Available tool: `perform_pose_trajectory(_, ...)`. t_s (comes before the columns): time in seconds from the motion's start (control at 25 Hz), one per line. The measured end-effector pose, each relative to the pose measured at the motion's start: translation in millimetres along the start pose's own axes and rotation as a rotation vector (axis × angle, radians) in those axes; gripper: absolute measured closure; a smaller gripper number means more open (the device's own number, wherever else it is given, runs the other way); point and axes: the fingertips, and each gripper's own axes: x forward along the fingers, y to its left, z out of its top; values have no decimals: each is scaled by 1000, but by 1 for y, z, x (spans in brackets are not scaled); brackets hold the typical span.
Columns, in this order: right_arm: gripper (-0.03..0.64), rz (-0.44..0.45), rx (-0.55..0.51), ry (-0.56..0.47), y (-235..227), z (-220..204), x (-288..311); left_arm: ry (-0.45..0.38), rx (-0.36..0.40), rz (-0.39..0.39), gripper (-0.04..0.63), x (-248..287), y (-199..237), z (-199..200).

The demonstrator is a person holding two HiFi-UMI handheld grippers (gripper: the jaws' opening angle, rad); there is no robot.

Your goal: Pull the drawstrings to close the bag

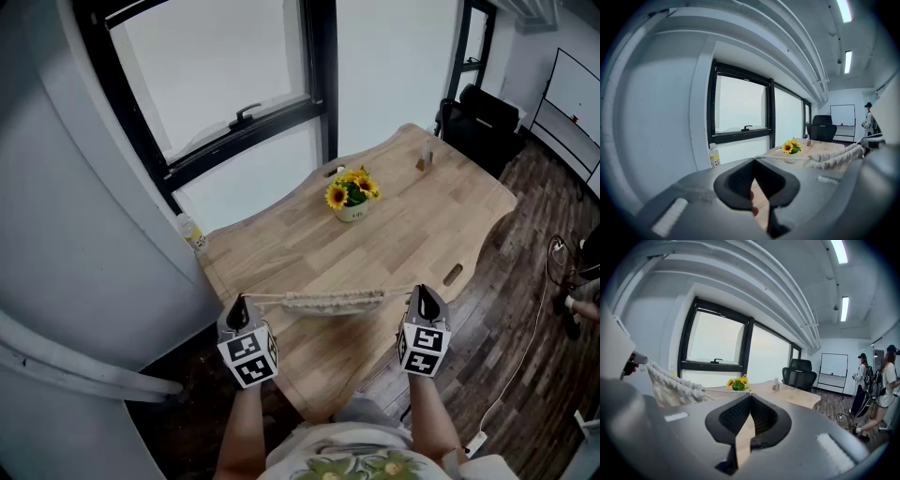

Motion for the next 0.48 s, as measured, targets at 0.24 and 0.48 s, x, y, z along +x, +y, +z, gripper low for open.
perform_pose_trajectory(0.24, 611, -2, 16, 4, -7, -2, 2, 16, -14, 11, 591, 0, 2, -6)
perform_pose_trajectory(0.48, 611, -9, 21, 9, -13, -6, 4, 32, -33, 15, 591, 0, 2, -12)
